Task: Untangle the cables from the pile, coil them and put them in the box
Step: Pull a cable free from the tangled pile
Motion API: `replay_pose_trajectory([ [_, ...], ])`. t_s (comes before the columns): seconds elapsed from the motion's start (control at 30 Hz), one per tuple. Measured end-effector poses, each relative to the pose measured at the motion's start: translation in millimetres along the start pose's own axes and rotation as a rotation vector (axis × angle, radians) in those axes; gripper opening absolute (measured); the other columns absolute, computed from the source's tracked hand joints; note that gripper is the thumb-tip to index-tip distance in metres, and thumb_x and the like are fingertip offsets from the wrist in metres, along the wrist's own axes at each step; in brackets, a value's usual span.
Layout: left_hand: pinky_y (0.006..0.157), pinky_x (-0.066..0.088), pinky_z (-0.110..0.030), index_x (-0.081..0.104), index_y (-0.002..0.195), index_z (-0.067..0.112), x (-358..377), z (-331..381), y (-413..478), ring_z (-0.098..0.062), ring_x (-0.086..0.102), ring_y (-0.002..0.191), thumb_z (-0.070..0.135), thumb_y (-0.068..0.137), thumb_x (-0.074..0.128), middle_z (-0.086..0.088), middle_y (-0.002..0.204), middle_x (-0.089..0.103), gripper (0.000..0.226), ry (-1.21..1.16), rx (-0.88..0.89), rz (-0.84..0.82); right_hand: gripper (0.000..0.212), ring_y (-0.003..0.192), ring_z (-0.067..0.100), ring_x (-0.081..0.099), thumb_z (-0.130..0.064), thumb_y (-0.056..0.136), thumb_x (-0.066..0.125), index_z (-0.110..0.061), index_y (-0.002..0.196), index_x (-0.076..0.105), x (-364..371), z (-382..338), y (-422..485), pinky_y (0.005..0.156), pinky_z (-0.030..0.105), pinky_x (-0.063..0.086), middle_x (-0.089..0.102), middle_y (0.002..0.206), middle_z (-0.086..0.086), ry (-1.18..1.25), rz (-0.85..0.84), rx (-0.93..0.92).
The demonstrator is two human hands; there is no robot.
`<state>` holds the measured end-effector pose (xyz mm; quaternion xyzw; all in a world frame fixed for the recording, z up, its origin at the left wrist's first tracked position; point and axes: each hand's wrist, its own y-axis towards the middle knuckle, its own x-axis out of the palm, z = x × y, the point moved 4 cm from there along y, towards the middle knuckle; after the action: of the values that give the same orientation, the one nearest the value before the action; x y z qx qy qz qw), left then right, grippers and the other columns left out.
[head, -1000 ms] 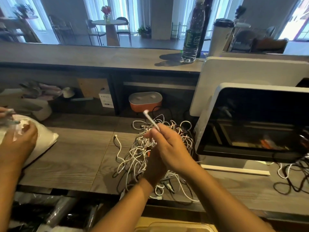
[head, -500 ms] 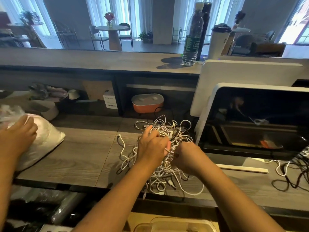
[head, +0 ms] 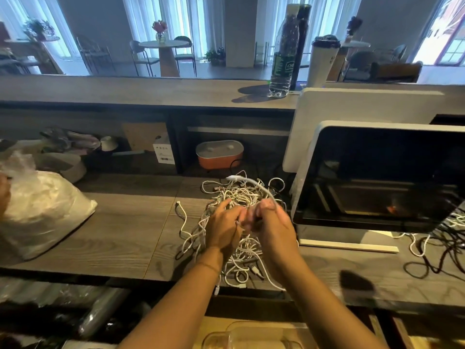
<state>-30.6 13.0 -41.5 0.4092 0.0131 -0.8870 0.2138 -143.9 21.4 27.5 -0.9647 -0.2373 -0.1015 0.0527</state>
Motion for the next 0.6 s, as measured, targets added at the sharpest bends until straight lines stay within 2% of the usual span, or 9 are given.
replay_pose_trajectory([
  [0.07, 0.098, 0.042, -0.043, 0.062, 0.080, 0.020, 3.4, -0.4, 2.1, -0.027, 0.044, 0.127, 0.032, 0.096, 0.043, -0.005, 0.134, 0.051, 0.027, 0.094, 0.046, -0.017, 0.024, 0.060, 0.011, 0.045, -0.023, 0.099, 0.041, -0.014, 0.077, 0.046, -5.4, -9.8, 1.4, 0.060, 0.025, 0.042, 0.051, 0.065, -0.005, -0.148, 0.019, -0.060],
  [0.13, 0.103, 0.038, -0.045, 0.064, 0.088, 0.026, 0.7, 3.4, 8.0, -0.026, 0.048, 0.123, 0.031, 0.097, 0.042, -0.001, 0.120, 0.060, 0.024, 0.165, 0.103, -0.039, 0.014, 0.061, 0.010, 0.045, -0.020, 0.094, 0.053, -0.017, 0.084, 0.044, -10.0, -11.4, 7.5, 0.053, 0.021, 0.042, 0.053, 0.075, -0.002, -0.537, -0.033, -0.069],
  [0.2, 0.113, 0.022, -0.041, 0.066, 0.095, 0.022, -4.3, 16.1, 17.0, -0.023, 0.044, 0.126, 0.026, 0.095, 0.050, -0.002, 0.118, 0.062, 0.017, 0.298, 0.170, -0.027, 0.015, 0.072, 0.013, 0.053, -0.021, 0.088, 0.061, -0.019, 0.093, 0.047, -20.5, 0.6, 19.3, 0.059, 0.024, 0.046, 0.057, 0.087, -0.001, -0.974, -0.037, -0.004],
  [0.27, 0.109, 0.031, -0.042, 0.069, 0.081, 0.018, -8.1, 33.9, 23.9, -0.025, 0.058, 0.112, 0.018, 0.081, 0.069, -0.007, 0.095, 0.071, 0.001, 0.451, 0.300, 0.059, 0.020, 0.085, 0.018, 0.057, -0.024, 0.085, 0.064, -0.015, 0.101, 0.055, -29.9, 11.5, 29.3, 0.070, 0.030, 0.050, 0.061, 0.097, 0.002, -1.276, -0.028, 0.056],
  [0.3, 0.103, 0.039, -0.044, 0.069, 0.072, 0.017, -8.3, 40.4, 23.7, -0.026, 0.065, 0.100, 0.014, 0.072, 0.077, -0.008, 0.081, 0.071, 0.008, 0.472, 0.305, 0.068, 0.018, 0.086, 0.020, 0.059, -0.024, 0.085, 0.063, -0.014, 0.099, 0.059, -33.1, 13.7, 33.6, 0.074, 0.033, 0.052, 0.062, 0.096, 0.004, -1.327, -0.027, 0.076],
  [0.37, 0.102, 0.040, -0.043, 0.068, 0.069, 0.015, -7.2, 35.3, 24.8, -0.028, 0.065, 0.098, 0.010, 0.072, 0.075, -0.010, 0.079, 0.071, 0.009, 0.413, 0.284, 0.117, 0.015, 0.082, 0.021, 0.061, -0.025, 0.086, 0.060, -0.012, 0.092, 0.064, -39.8, 14.6, 38.7, 0.075, 0.038, 0.055, 0.065, 0.088, 0.006, -1.294, -0.069, 0.084],
  [0.47, 0.107, 0.025, -0.034, 0.062, 0.081, 0.021, -3.3, 23.2, 14.9, -0.023, 0.046, 0.120, 0.014, 0.090, 0.051, -0.005, 0.111, 0.063, 0.015, 0.303, 0.146, 0.126, 0.014, 0.078, 0.013, 0.056, -0.025, 0.092, 0.056, -0.013, 0.088, 0.061, -41.6, 17.6, 34.4, 0.070, 0.030, 0.048, 0.059, 0.084, -0.002, -1.145, -0.196, 0.010],
  [0.57, 0.085, 0.034, -0.030, 0.061, 0.082, 0.019, 7.3, 24.4, 11.3, -0.021, 0.048, 0.108, 0.019, 0.091, 0.050, -0.002, 0.110, 0.059, 0.014, 0.173, 0.105, 0.080, 0.013, 0.090, 0.014, 0.051, -0.017, 0.096, 0.050, -0.010, 0.089, 0.059, -31.9, 19.4, 21.9, 0.079, 0.027, 0.042, 0.053, 0.094, 0.000, -0.815, -0.186, -0.103],
  [0.6, 0.081, 0.037, -0.030, 0.063, 0.085, 0.017, -0.4, 7.0, 9.5, -0.022, 0.050, 0.104, 0.023, 0.091, 0.051, -0.003, 0.107, 0.058, 0.015, 0.084, 0.044, -0.002, 0.014, 0.095, 0.013, 0.054, -0.014, 0.096, 0.048, -0.009, 0.093, 0.061, -29.0, 22.2, 19.2, 0.081, 0.025, 0.044, 0.055, 0.099, 0.000, -0.630, -0.158, -0.090],
])
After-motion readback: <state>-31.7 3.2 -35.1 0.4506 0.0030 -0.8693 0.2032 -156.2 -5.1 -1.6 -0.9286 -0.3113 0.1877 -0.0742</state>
